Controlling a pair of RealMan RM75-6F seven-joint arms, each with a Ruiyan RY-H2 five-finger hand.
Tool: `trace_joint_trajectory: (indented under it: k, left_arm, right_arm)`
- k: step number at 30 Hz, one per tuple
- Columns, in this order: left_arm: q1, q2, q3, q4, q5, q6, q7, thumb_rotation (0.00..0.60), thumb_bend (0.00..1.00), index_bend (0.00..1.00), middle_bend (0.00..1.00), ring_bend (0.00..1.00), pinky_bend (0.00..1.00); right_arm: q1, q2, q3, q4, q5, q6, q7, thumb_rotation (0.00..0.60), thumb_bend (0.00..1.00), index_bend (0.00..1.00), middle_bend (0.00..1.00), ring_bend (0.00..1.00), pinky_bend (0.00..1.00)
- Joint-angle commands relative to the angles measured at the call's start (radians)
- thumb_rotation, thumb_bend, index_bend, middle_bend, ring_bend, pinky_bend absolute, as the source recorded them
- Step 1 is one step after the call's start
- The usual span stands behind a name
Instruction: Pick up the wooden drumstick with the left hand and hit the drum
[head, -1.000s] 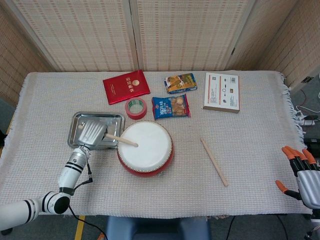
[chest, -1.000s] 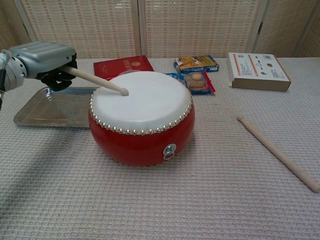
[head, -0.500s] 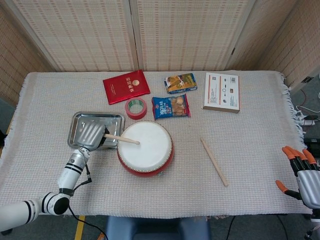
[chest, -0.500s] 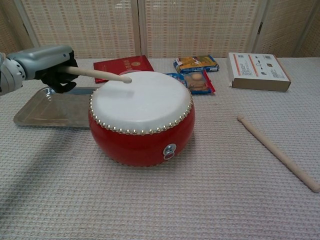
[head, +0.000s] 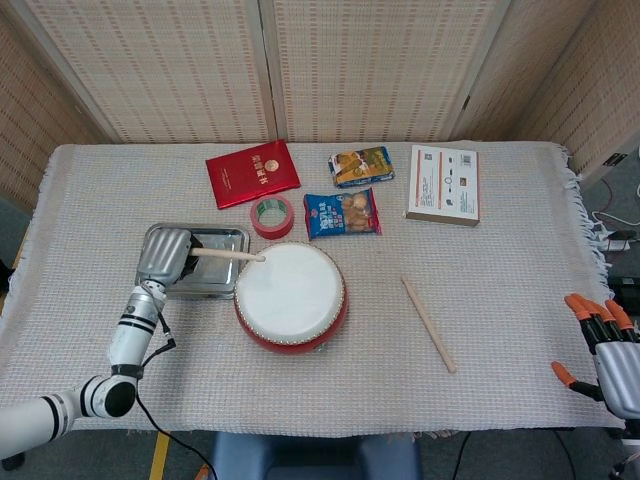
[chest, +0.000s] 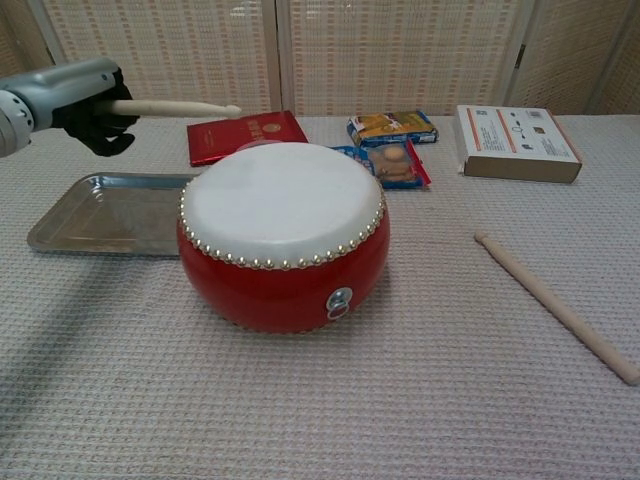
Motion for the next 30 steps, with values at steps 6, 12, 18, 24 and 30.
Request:
trace_joint_trajectory:
  k: [6, 12, 18, 24, 30]
  left_arm:
    - [-0.033, -0.099, -0.01, 0.286, -0.084, -0.129, -0.037, 0.6, 0.73, 1.0, 1.0, 1.0, 1.0]
    - [-0.051, -0.16, -0.013, 0.415, -0.108, -0.188, -0.061, 0.6, 0.73, 1.0, 1.0, 0.99, 1.0]
    - [-0.074, -0.209, -0.017, 0.492, -0.132, -0.231, -0.045, 0.6, 0.73, 1.0, 1.0, 0.99, 1.0]
    - [-0.1, -0.245, -0.017, 0.541, -0.14, -0.248, -0.002, 0.6, 0.73, 1.0, 1.0, 0.98, 1.0]
    - [-0.123, -0.263, -0.007, 0.572, -0.118, -0.246, 0.047, 0.6, 0.7, 1.0, 0.99, 0.91, 1.0]
  right_arm:
    - [0.003, 0.0, 0.003, 0.003, 0.014, -0.012, 0.001, 0.6, 0.23, 0.02, 0.07, 0.0, 0.0]
    - [0.007, -0.001, 0.008, 0.001, 0.026, -0.024, -0.005, 0.6, 0.23, 0.02, 0.07, 0.0, 0.0]
    - [0.011, -0.007, 0.009, 0.004, 0.036, -0.038, -0.007, 0.6, 0.23, 0.02, 0.07, 0.0, 0.0]
    - [0.015, -0.006, 0.011, 0.003, 0.039, -0.044, -0.01, 0.6, 0.23, 0.01, 0.07, 0.0, 0.0]
    - [0.017, -0.007, 0.012, 0.002, 0.042, -0.047, -0.012, 0.6, 0.23, 0.01, 0.07, 0.0, 0.0]
